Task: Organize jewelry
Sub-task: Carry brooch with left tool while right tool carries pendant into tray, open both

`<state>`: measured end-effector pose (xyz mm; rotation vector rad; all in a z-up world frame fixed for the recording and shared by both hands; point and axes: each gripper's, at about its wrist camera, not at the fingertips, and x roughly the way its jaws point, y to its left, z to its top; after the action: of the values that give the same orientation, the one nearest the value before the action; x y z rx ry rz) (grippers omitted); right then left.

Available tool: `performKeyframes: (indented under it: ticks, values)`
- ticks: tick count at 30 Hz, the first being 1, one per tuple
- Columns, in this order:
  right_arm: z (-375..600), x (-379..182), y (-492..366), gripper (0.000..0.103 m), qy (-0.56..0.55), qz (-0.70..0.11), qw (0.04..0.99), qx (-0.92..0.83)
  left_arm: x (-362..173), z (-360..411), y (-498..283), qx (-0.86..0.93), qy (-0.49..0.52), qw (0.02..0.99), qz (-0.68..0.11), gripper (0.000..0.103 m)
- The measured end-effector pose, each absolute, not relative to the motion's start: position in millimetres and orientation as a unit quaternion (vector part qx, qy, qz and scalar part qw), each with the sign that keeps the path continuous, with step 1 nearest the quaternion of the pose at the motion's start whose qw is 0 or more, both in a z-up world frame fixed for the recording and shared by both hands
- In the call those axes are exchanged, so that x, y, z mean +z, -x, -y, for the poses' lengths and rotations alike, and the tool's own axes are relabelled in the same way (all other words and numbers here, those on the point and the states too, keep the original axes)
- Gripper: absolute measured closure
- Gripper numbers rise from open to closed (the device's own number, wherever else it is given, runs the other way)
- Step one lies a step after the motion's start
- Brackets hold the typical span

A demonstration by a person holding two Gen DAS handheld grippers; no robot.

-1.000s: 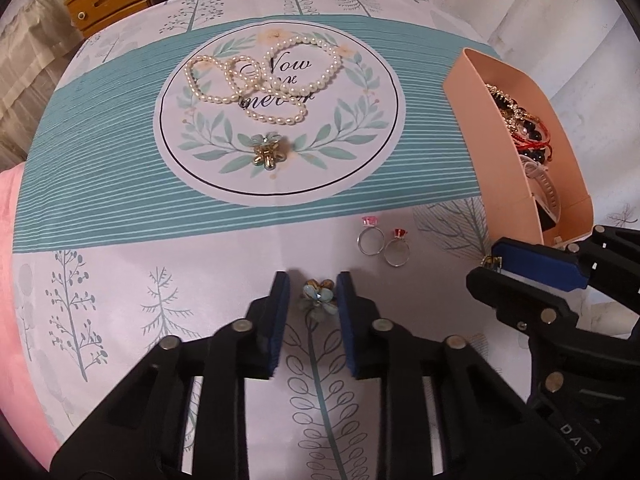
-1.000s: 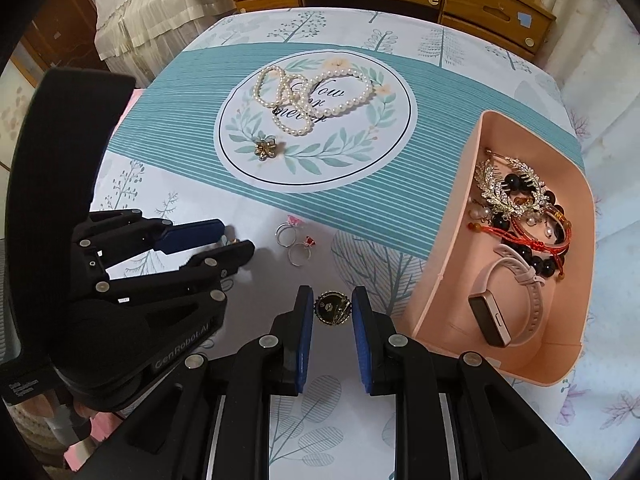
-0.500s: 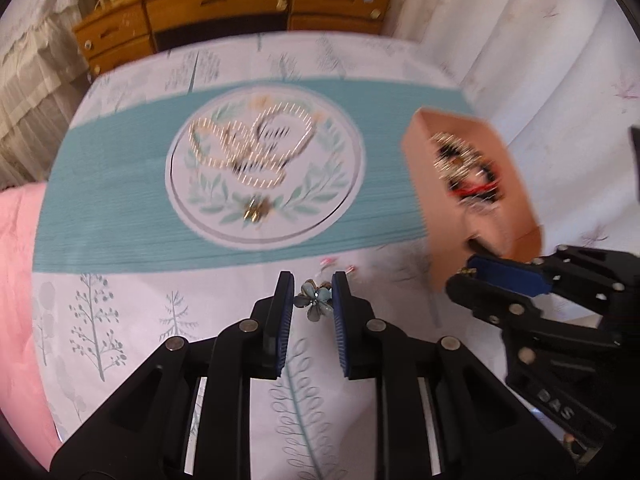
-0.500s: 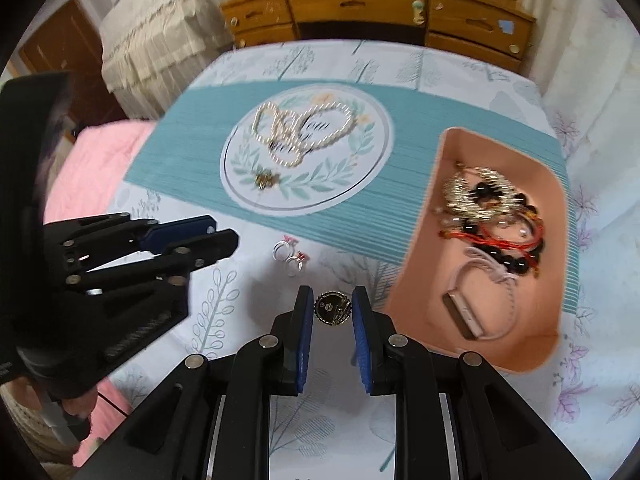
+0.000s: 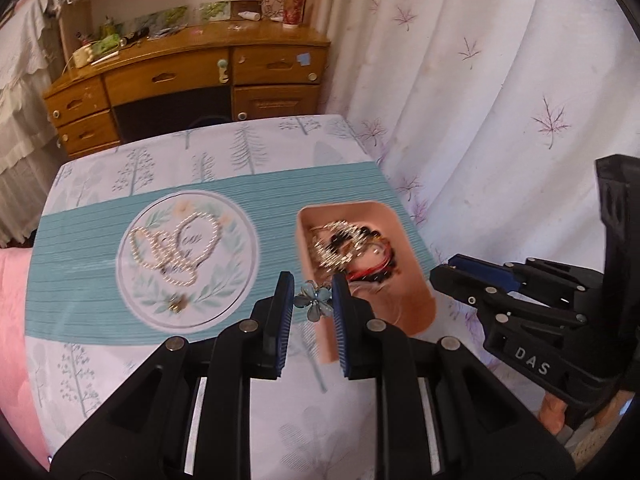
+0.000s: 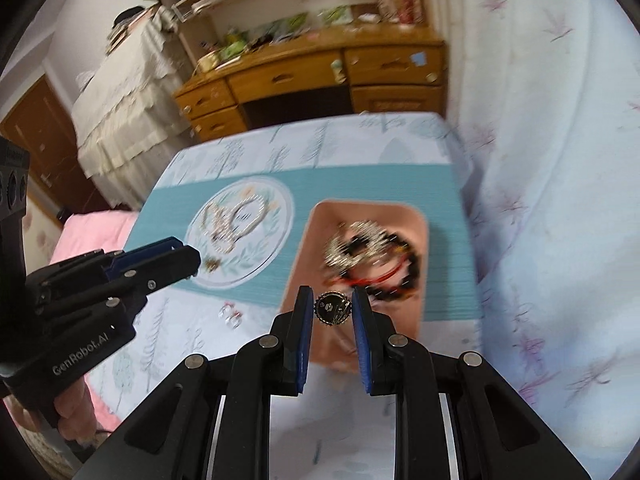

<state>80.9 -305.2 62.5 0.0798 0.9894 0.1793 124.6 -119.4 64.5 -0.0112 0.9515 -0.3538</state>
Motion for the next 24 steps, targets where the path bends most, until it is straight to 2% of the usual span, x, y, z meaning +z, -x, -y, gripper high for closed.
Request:
performKeyframes:
  ticks: [6, 14, 24]
  values:
    - [327, 58, -93, 0.083, -0.04, -0.481, 0.872, 0.073, 34, 151, -152, -0.169, 0.003, 0.856, -0.488, 0.086]
    - [334, 7, -110, 0.083, -0.047, -0.526, 0.845, 0.082, -21, 173, -178, -0.166, -0.012, 0.826, -0.538, 0.086]
    - [329, -30, -120, 0.083, -0.064, -0.568, 0.814, 0.105, -31, 175, -176, -0.162, -0.03, 0.821, -0.547, 0.084]
